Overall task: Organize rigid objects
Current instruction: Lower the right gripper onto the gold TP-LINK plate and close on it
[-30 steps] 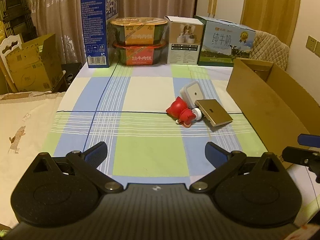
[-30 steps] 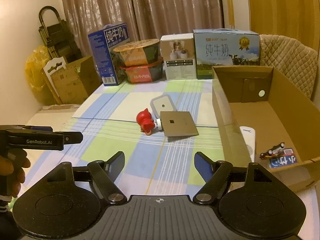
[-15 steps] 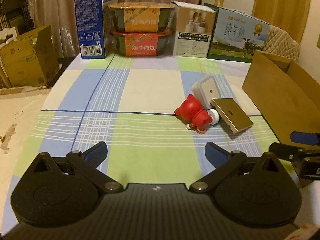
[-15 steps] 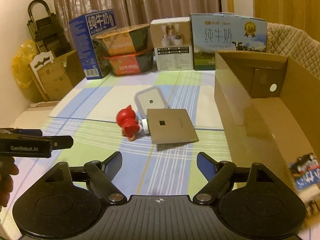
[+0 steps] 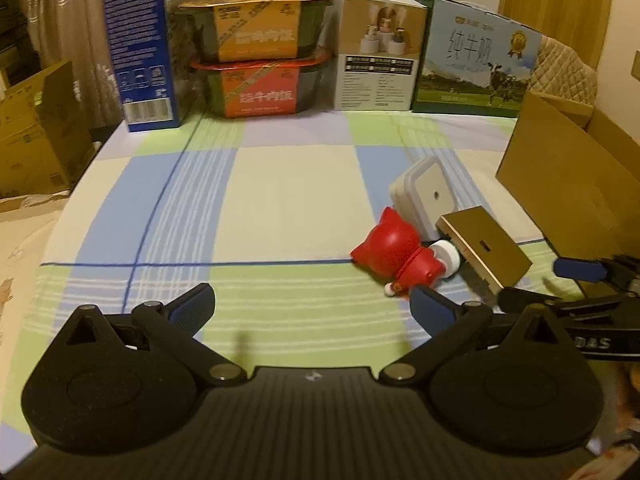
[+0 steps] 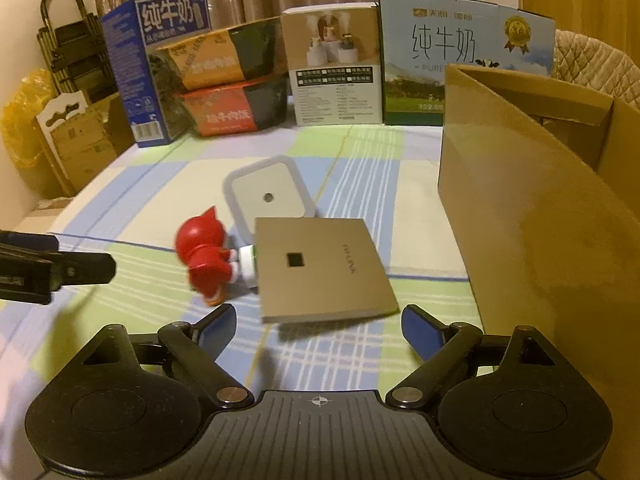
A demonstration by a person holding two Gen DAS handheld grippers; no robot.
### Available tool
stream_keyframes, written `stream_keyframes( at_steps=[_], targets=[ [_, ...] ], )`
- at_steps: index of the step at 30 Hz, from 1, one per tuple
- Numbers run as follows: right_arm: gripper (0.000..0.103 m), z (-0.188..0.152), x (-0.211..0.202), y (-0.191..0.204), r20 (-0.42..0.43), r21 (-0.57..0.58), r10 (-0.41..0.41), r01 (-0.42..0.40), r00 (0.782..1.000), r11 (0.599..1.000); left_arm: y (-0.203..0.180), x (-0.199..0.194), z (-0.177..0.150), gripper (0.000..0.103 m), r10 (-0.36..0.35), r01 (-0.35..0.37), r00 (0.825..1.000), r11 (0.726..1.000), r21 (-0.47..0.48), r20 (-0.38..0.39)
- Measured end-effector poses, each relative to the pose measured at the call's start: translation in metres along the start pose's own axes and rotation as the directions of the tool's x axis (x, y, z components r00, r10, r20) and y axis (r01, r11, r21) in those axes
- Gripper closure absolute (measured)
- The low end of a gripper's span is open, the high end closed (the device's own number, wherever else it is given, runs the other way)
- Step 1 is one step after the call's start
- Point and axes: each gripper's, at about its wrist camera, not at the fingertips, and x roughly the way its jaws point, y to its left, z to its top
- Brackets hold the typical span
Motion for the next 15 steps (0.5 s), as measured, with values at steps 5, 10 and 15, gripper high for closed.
stream_keyframes(
  at_steps=[5, 10, 15],
  targets=[
    [0.016, 0.003, 0.018, -0.005, 0.010, -0.016, -0.017, 0.017, 1.000, 1.000, 0.003, 0.008, 0.000, 0.001, 0.003, -0.003, 1.000, 1.000, 0.001, -0.012],
    [0.015, 0.006, 0.030, -0.008, 0.002, -0.016, -0.006, 0.006, 1.000, 1.000, 0.006, 0.013, 0.000, 0.001, 0.003, -0.003, 1.000, 1.000, -0.005, -0.016],
    [0.014, 0.010, 0.041, -0.011, -0.018, -0.018, 0.013, -0.013, 1.000, 1.000, 0.005, 0.015, 0.000, 0.001, -0.003, 0.003, 1.000, 1.000, 0.001, -0.018]
  ],
)
